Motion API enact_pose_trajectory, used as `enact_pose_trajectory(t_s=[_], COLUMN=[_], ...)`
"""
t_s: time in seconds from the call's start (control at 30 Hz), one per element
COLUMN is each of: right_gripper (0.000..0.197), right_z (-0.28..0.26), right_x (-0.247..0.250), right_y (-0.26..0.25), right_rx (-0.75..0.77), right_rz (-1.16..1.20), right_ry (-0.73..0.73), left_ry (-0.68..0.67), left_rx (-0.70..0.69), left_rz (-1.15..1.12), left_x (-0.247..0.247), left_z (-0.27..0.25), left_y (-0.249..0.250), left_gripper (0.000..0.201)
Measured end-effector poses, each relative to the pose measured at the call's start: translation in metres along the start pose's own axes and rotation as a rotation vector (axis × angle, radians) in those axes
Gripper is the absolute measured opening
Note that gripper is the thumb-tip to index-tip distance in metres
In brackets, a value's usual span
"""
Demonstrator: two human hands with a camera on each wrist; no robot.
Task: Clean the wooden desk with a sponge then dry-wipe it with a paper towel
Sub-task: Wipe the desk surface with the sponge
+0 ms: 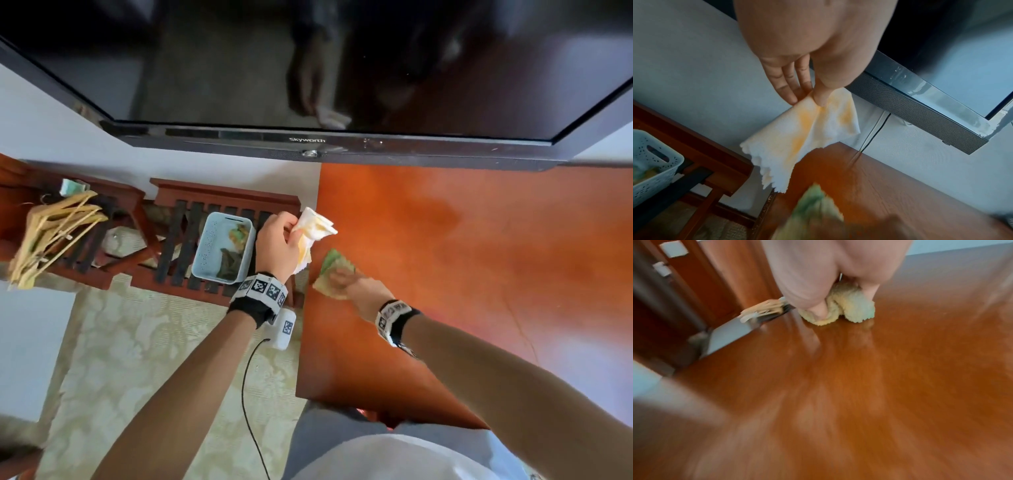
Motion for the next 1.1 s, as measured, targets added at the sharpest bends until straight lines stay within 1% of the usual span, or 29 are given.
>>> enact_pose_trajectory(t_s=[0.07, 0.3, 0.37, 0.47, 0.53, 0.6, 0.7, 0.83, 0.87, 0.93, 1.0, 1.03, 1.1], right_gripper=[0.071, 0.063, 0.057, 0.067, 0.070, 0.072, 0.069, 0.068, 0.065, 0.061, 0.063, 0.063, 0.061], right_z=[0.028, 0.161, 0.190, 0.203, 0.191, 0.161, 0.106, 0.033, 0.012, -0.031, -0.066, -0.082, -0.107], right_x=[0.032, 0.136, 0.152, 0.149, 0.133, 0.106, 0.058, 0.000, -0.015, -0.041, -0.067, -0.077, -0.090], right_y=[0.009, 0.060, 0.071, 0.079, 0.070, 0.052, 0.026, 0.001, -0.005, -0.014, -0.012, -0.007, 0.006], right_rx=[-0.124, -0.316, -0.322, -0.318, -0.287, -0.221, -0.062, -0.003, 0.048, 0.176, 0.291, 0.309, 0.317], right_rz=[0.018, -0.014, -0.027, -0.062, -0.122, -0.144, -0.098, -0.061, -0.062, -0.039, -0.054, -0.063, -0.075], right_ry=[0.104, 0.273, 0.293, 0.322, 0.328, 0.262, 0.230, 0.082, 0.071, 0.054, -0.005, -0.053, -0.060], left_ry=[0.017, 0.047, 0.054, 0.055, 0.058, 0.045, 0.024, 0.010, -0.007, -0.055, -0.123, -0.180, -0.301], left_rx=[0.013, 0.086, 0.111, 0.140, 0.144, 0.144, 0.138, 0.116, 0.117, 0.121, 0.118, 0.114, 0.116], left_rz=[-0.010, -0.012, -0.043, -0.080, -0.082, -0.082, -0.078, -0.082, -0.096, -0.114, -0.150, -0.161, -0.156], left_x=[0.000, 0.007, 0.009, 0.012, 0.014, 0.014, 0.014, 0.009, 0.004, -0.009, -0.025, -0.035, -0.057], left_z=[-0.003, -0.027, -0.033, -0.039, -0.041, -0.042, -0.040, -0.033, -0.031, -0.025, -0.015, -0.010, -0.001], left_y=[-0.007, -0.039, -0.052, -0.064, -0.067, -0.067, -0.054, -0.035, -0.031, -0.022, -0.013, -0.009, -0.006], left_gripper=[0.013, 0.013, 0.013, 0.009, 0.008, 0.007, 0.010, 0.008, 0.007, 0.008, 0.009, 0.010, 0.015])
Point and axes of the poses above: each hand's wrist, its own z-axis towards the middle knuckle, its own x-axis out of the back of the hand, y = z × x, the point moved 3 cm from there along z, towards the middle knuckle, and after that the axes turned 3 degrees about z, right-handed, at the moved point
